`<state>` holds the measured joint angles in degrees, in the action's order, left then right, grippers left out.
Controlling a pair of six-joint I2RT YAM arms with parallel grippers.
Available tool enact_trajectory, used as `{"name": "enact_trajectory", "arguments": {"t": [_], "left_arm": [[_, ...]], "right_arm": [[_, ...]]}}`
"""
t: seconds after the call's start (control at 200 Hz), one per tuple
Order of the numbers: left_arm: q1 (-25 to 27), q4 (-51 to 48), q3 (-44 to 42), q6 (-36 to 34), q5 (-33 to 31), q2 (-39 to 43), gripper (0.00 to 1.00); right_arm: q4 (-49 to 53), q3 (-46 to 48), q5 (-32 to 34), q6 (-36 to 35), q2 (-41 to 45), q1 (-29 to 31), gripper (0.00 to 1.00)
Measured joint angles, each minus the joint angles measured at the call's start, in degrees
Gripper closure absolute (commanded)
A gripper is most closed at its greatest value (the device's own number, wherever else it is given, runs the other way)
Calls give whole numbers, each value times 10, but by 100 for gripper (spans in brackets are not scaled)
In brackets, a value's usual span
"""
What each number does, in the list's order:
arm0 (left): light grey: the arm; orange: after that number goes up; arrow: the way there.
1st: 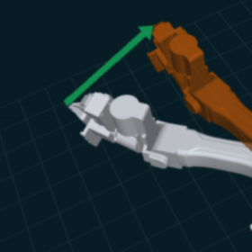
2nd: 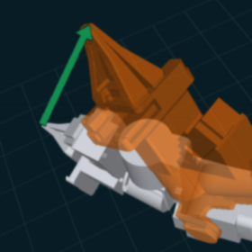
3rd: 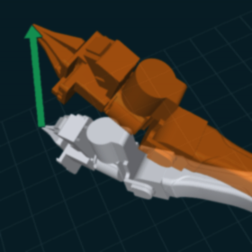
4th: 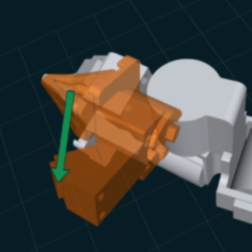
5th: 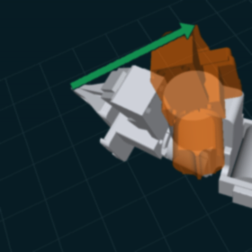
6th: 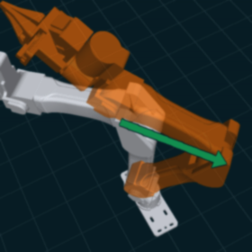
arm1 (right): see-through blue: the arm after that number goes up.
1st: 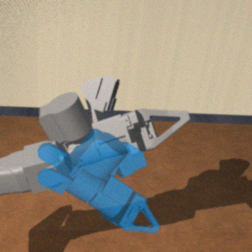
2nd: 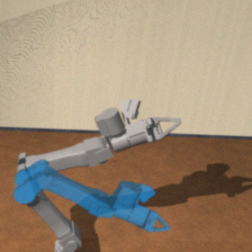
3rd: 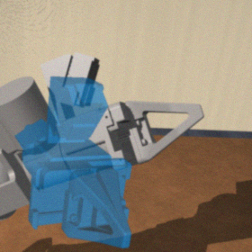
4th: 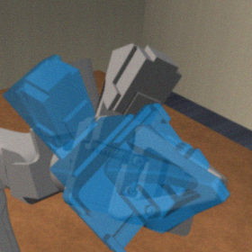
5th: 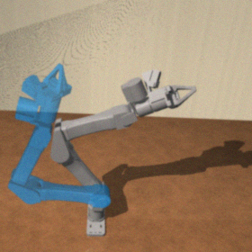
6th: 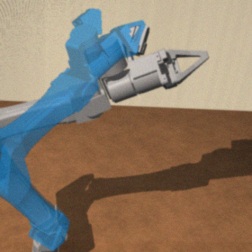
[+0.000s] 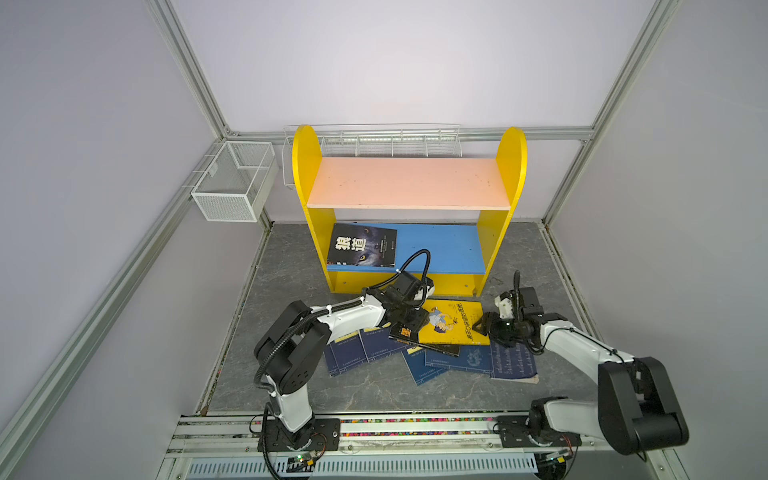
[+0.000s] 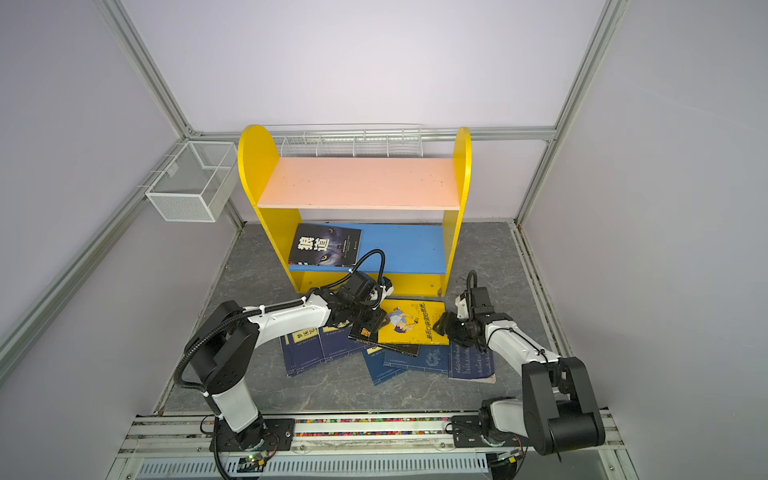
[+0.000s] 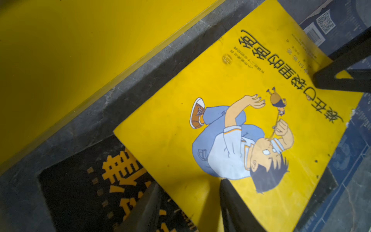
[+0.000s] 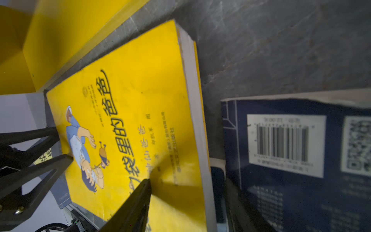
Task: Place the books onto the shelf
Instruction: 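Close both grippers on the yellow cartoon-cover book's edges, then lift the yellow book upright with the right gripper while the left gripper withdraws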
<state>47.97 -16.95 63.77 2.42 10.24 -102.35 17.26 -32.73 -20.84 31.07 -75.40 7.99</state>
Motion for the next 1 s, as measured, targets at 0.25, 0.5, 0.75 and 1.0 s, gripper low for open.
{"name": "enact_trajectory", "arguments": {"t": [0.25, 0.5, 0.75, 1.0], "left_arm": [[0, 1, -1, -2, 0, 0, 52], [0, 3, -3, -6, 0, 1, 52], [-3, -1, -3, -10, -8, 3, 51], [-3, 5, -14, -10, -10, 14, 51]], "right_arm": [[-58, 14, -28, -3, -9, -16, 39], [-102, 31, -61, -6, 6, -20, 53], [-103, 24, -87, -4, 82, -24, 67], [-108, 5, -120, -4, 108, 10, 71]]}}
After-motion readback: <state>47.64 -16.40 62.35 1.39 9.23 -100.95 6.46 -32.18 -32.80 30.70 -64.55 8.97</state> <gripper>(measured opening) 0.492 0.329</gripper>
